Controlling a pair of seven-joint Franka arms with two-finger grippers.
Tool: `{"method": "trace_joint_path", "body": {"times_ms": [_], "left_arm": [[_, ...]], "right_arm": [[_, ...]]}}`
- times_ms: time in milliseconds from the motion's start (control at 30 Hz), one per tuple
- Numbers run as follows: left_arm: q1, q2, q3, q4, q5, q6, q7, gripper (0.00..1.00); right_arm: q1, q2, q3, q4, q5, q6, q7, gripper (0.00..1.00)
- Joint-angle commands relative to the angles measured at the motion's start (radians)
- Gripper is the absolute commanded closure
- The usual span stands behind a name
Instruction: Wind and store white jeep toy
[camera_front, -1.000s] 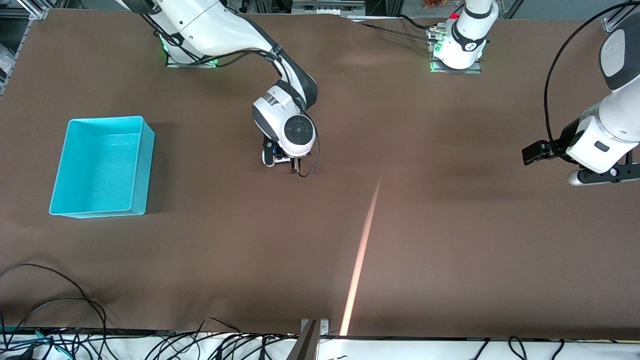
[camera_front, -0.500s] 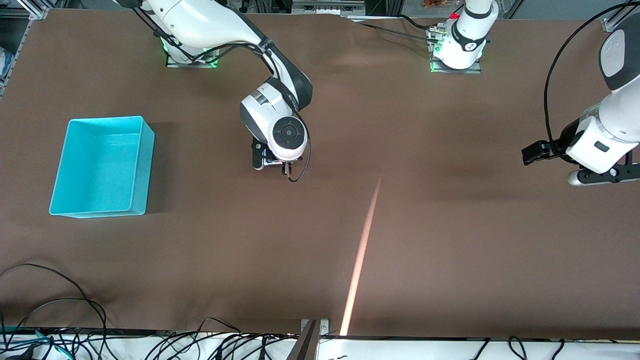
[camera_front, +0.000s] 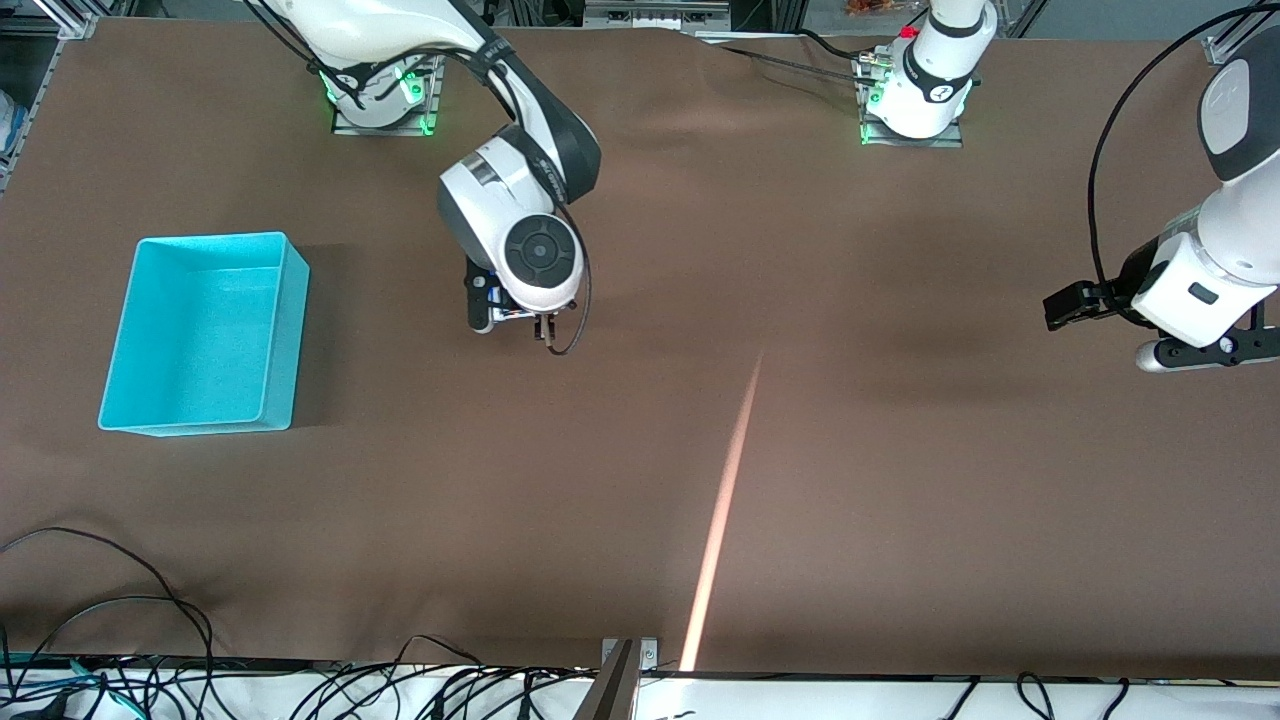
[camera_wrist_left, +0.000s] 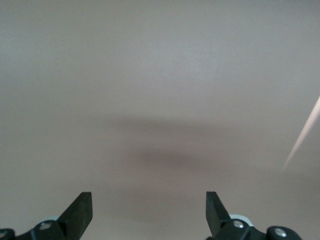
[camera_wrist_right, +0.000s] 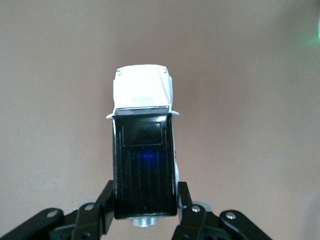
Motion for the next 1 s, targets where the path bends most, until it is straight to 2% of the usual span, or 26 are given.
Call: {"method": "trace_joint_path", "body": {"times_ms": [0, 200, 600, 967], "left_arm": [[-0.003, 0.013, -0.004, 0.028, 0.021, -0.023, 0.015, 0.00], [-0.003, 0.013, -0.004, 0.028, 0.022, -0.023, 0.016, 0.00], [-0.003, 0.013, -0.004, 0.028, 0.022, -0.023, 0.015, 0.00], [-0.003, 0.013, -0.004, 0.028, 0.022, -0.025, 0.015, 0.00]], "right_arm": [[-0.036, -0.043, 0.001, 0.054, 0.026, -0.116, -0.088, 1.00], [-0.101, -0.043, 0.003, 0.117, 0.033, -0.217, -0.178, 1.00], [-0.230, -0.072, 0.001, 0.117, 0.020, -0.398, -0.457, 1.00], [-0.277, -0.101, -0.062, 0.119, 0.028, -0.415, -0.623, 1.00]]}}
